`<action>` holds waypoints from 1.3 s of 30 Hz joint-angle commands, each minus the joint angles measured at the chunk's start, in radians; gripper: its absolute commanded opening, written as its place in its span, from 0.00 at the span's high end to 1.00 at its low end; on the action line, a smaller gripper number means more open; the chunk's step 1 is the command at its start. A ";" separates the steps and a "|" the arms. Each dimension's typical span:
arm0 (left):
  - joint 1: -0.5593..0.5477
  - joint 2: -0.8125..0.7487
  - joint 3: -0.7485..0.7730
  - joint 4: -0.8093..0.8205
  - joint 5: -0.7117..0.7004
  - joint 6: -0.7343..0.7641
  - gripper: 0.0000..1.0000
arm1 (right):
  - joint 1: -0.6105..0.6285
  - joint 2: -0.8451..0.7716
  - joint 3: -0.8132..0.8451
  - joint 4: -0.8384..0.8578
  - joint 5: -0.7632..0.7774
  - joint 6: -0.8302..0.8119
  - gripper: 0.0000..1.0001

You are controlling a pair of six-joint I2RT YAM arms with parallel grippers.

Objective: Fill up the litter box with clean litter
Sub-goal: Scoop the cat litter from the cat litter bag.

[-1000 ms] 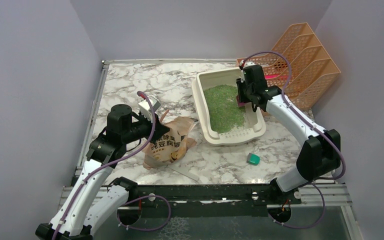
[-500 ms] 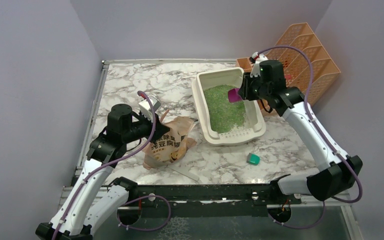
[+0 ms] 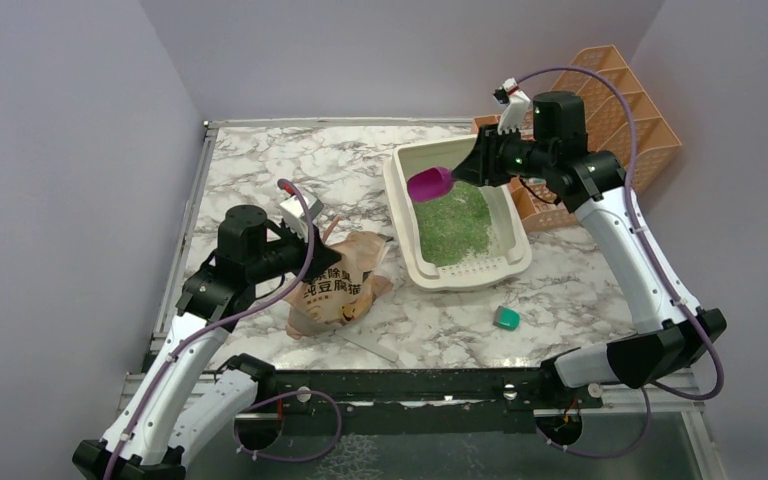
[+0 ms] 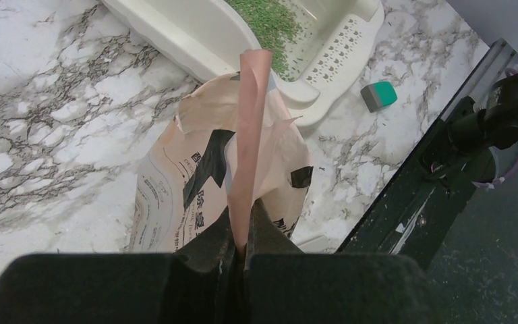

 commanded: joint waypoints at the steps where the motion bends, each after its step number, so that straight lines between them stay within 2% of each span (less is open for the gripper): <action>1: -0.002 0.005 0.033 0.108 0.066 -0.002 1.00 | -0.002 0.022 0.064 -0.080 -0.153 -0.007 0.99; 9: -0.002 -0.005 0.016 0.107 0.071 -0.012 1.00 | -0.002 0.086 0.164 -0.196 -0.377 -0.037 0.99; 20: -0.002 -0.009 0.015 0.107 0.081 -0.012 1.00 | 0.015 0.162 0.166 -0.220 -0.510 -0.020 0.99; 25: -0.002 -0.007 0.019 0.107 0.092 -0.015 1.00 | 0.079 0.209 0.181 -0.211 -0.490 -0.008 0.99; 30: -0.002 -0.007 0.027 0.100 0.115 -0.023 1.00 | 0.144 0.258 0.186 -0.197 -0.399 0.012 0.99; 33: -0.002 0.020 0.064 0.048 0.145 -0.022 1.00 | 0.182 0.296 0.205 -0.213 -0.363 0.012 0.99; 39: -0.002 0.054 0.113 -0.034 0.152 0.009 1.00 | 0.265 0.369 0.272 -0.286 -0.200 -0.003 0.99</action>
